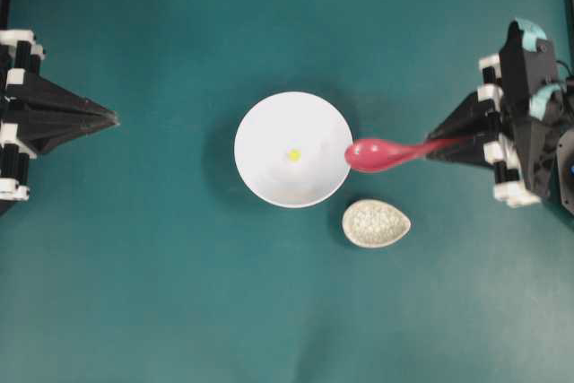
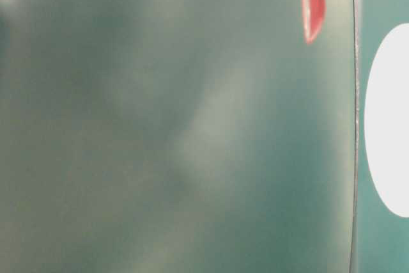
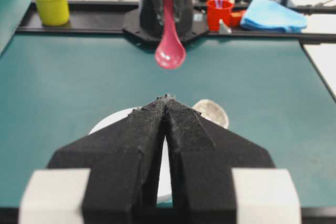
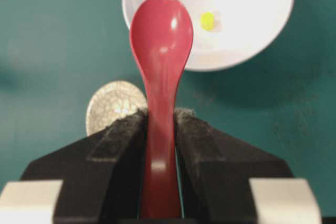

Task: Scoop the yellow hexagonal prism block from the bowl with a spoon using the right arm.
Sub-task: 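Lift the red spoon off the rest and carry it toward the bowl, then lower the spoon bowl into the white bowl beside the yellow block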

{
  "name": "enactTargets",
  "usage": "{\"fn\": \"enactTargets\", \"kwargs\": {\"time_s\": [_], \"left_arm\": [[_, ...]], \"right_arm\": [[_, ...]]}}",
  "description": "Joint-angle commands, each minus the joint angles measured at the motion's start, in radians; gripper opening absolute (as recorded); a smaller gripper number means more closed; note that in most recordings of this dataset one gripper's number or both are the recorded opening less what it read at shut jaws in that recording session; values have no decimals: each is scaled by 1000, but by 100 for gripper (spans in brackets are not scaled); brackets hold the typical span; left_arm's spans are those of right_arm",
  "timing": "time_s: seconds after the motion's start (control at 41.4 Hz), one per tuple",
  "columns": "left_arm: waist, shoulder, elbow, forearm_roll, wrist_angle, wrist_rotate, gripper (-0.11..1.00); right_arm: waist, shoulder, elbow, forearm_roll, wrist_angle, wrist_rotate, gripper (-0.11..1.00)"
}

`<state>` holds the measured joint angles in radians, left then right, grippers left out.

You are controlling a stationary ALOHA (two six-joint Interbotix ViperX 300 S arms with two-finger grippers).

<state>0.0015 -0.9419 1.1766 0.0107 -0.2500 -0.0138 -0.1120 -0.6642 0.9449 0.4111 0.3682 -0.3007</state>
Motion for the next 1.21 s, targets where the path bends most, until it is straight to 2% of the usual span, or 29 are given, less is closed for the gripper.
{"fn": "enactTargets", "kwargs": {"time_s": [0.0, 0.29, 0.579, 0.845, 1.182], "left_arm": [[-2, 6, -20, 2, -9, -2, 1], [-2, 6, -18, 0, -8, -2, 1], [-2, 6, -20, 2, -8, -2, 1], [-2, 6, -18, 2, -9, -2, 1], [-2, 6, -18, 2, -9, -2, 1]], "right_arm": [[-29, 6, -66, -6, 64, 2, 25], [-101, 87, -170, -18, 249, 5, 25], [-104, 238, -282, -32, 405, 26, 25], [-104, 362, -397, -81, 514, 81, 25], [-104, 508, -558, -100, 676, 84, 25]]}}
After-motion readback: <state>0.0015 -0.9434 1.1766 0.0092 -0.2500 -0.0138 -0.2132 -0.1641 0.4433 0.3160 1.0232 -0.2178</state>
